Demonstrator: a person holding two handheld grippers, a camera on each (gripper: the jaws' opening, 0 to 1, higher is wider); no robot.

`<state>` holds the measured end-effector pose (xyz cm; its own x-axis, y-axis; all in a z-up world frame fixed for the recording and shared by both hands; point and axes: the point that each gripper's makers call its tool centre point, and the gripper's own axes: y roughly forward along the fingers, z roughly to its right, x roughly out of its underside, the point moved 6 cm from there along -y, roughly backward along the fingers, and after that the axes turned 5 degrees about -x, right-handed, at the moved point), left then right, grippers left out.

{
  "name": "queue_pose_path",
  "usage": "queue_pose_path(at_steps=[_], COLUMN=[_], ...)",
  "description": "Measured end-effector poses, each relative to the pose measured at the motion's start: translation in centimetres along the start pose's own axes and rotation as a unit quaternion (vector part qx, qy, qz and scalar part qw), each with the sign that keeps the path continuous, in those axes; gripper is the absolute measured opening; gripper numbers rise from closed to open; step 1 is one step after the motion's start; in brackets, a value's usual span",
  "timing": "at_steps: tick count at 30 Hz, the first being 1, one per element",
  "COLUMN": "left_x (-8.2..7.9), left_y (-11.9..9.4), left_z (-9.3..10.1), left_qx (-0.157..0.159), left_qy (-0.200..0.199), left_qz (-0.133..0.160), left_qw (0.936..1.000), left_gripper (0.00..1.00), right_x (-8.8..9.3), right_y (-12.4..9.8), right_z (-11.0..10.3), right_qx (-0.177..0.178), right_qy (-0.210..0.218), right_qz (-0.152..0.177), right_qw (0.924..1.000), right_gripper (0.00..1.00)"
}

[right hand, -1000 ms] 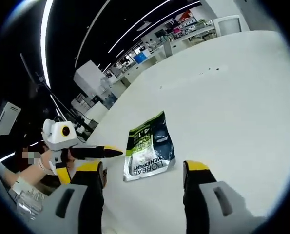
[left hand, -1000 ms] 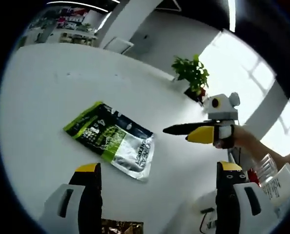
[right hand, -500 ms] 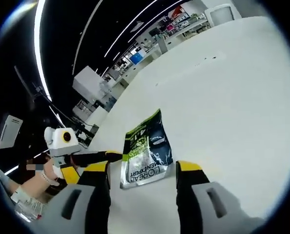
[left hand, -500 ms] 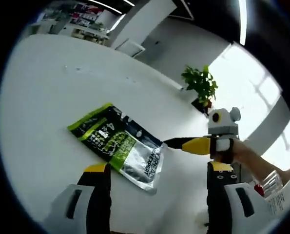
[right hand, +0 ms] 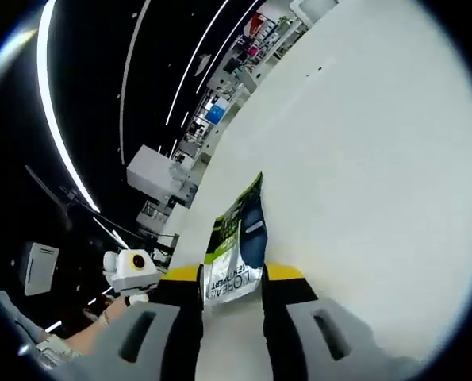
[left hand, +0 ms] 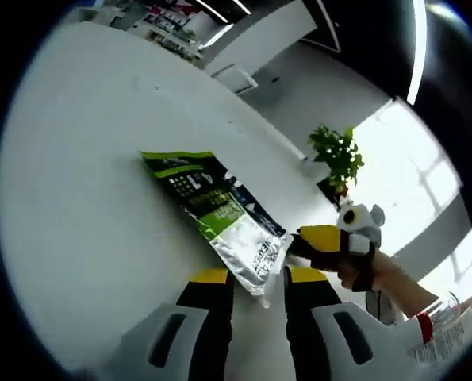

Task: Arrange the skincare products in the storage area until every visible bottle or jar stands upright without overlapping.

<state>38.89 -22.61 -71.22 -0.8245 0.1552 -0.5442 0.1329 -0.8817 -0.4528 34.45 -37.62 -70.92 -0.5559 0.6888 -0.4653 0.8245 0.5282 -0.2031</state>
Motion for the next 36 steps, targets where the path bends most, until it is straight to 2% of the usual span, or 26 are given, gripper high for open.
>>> queue_pose_path(at_steps=[1, 4, 5, 6, 8, 10, 13, 15, 17, 22, 25, 27, 32, 34, 36], left_x=[0.1, 0.4, 0.4, 0.4, 0.4, 0.4, 0.6, 0.6, 0.8, 0.7, 0.3, 0.1, 0.0, -0.2, -0.6], left_y=[0.0, -0.3, -0.4, -0.5, -0.5, -0.5, -0.5, -0.5, -0.4, -1.0, -1.4, -1.7, -2.9, -3.8, -4.8], left_z=[0.0, 0.2, 0.6, 0.6, 0.8, 1.1, 1.6, 2.3, 3.0, 3.7, 4.3, 4.6, 4.6, 4.6, 4.7], left_qx=[0.001, 0.008, 0.019, 0.022, 0.026, 0.028, 0.036, 0.05, 0.054, 0.063, 0.066, 0.065, 0.036, 0.026, 0.02], left_qy=[-0.002, -0.027, -0.057, -0.068, -0.055, -0.043, -0.053, -0.057, -0.045, -0.04, -0.01, 0.019, 0.099, 0.113, 0.124], left_qz=[0.0, -0.006, -0.011, -0.01, -0.008, -0.006, -0.008, -0.007, -0.009, 0.0, 0.011, 0.019, 0.02, 0.021, 0.023], left_qw=[1.0, 0.9996, 0.9981, 0.9974, 0.9981, 0.9987, 0.9979, 0.9971, 0.9975, 0.9972, 0.9977, 0.9975, 0.9942, 0.993, 0.9918], left_gripper=[0.07, 0.06, 0.05, 0.04, 0.0, 0.0, 0.0, 0.0, 0.0, 0.0, 0.0, 0.0, 0.1, 0.15, 0.16], right_x=[0.3, 0.5, 0.6, 0.6, 0.8, 1.0, 1.8, 2.4, 2.7, 2.3, 1.9, 1.5, 0.8, 0.7, 0.7], right_y=[0.0, 0.0, 0.0, 0.0, 0.1, 0.3, 0.7, 1.0, 1.3, 1.1, 1.0, 0.9, 0.3, -0.1, -0.4], right_z=[0.3, 0.2, 0.2, 0.2, 0.0, -0.2, -0.6, -1.0, -1.4, -2.2, -3.0, -3.6, -5.0, -5.4, -5.7], right_qx=[-0.007, -0.017, -0.02, -0.025, -0.024, -0.021, -0.032, -0.04, -0.041, -0.042, -0.05, -0.052, -0.055, -0.057, -0.052], right_qy=[0.031, 0.062, 0.074, 0.077, 0.078, 0.078, 0.088, 0.097, 0.1, 0.098, 0.101, 0.084, 0.048, 0.025, 0.011], right_qz=[0.027, 0.048, 0.053, 0.063, 0.056, 0.053, 0.043, 0.045, 0.047, 0.058, 0.063, 0.062, 0.059, 0.046, 0.041], right_qw=[0.9991, 0.9968, 0.9957, 0.9947, 0.9951, 0.9954, 0.9947, 0.9934, 0.993, 0.9926, 0.9916, 0.9932, 0.9956, 0.997, 0.9977], right_gripper=[0.2, 0.18, 0.17, 0.16, 0.16, 0.16, 0.15, 0.13, 0.11, 0.06, 0.02, 0.02, 0.01, 0.01, 0.01])
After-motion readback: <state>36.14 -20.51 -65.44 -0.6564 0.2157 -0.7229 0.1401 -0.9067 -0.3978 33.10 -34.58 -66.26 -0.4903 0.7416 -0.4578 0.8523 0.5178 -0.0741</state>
